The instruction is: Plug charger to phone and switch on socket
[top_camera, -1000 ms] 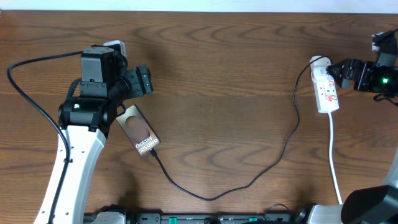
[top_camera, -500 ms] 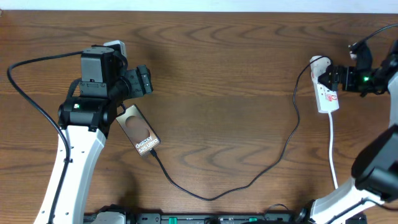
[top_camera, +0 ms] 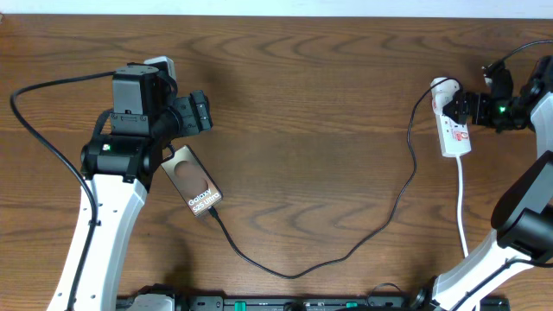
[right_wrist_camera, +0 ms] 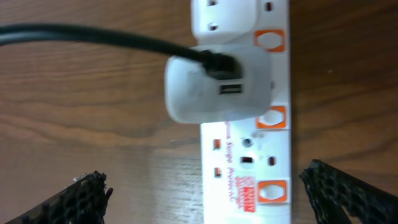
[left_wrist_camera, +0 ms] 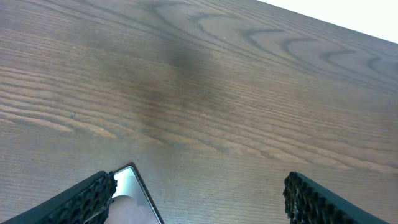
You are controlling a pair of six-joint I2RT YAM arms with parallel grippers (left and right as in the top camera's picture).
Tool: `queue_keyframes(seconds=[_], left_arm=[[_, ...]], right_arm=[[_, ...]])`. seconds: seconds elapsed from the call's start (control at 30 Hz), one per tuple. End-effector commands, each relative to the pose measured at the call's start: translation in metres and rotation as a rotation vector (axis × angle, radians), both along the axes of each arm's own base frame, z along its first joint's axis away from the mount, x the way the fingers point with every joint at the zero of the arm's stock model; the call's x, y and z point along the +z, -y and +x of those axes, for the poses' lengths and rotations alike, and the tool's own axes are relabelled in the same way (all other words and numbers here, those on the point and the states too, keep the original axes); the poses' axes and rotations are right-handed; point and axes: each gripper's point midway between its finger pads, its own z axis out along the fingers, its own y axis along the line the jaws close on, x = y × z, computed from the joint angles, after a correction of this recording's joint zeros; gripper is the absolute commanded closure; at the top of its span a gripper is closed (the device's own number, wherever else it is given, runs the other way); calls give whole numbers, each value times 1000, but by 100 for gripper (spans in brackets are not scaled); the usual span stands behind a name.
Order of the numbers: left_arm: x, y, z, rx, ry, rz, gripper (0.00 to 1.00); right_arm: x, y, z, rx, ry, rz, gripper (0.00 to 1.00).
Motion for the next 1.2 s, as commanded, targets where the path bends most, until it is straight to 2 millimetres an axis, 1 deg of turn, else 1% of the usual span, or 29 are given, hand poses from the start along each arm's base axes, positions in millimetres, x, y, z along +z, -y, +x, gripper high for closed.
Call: queue_keyframes(seconds=[0.0,0.17,0.37,0.47,0.6,0.87,1.0,1.17], left_arm=[[7,-2,2,-1,20,22,12],[8,-2,2,-1,20,22,12],[8,-2,2,-1,20,22,12],[7,-2,2,-1,20,22,12],[7,-2,2,-1,19,22,12],[7,-2,2,-1,20,22,12],[7,-2,2,-1,20,22,12],[7,-2,2,-1,20,22,12]], right_arm=[[-8,7,2,-46,-17,7,1],[-10,11,11,-96,-1,22,1],[-16,6,14,-86,0,46,1],[-24,0,15,-75,-10,78,1],[-32,-14,17,-23,2,152,1],[-32,-17,18,-2,12,158,1],[-30,-22,20,34,34,164,1],[-29,-20,24,35,52,154,1]])
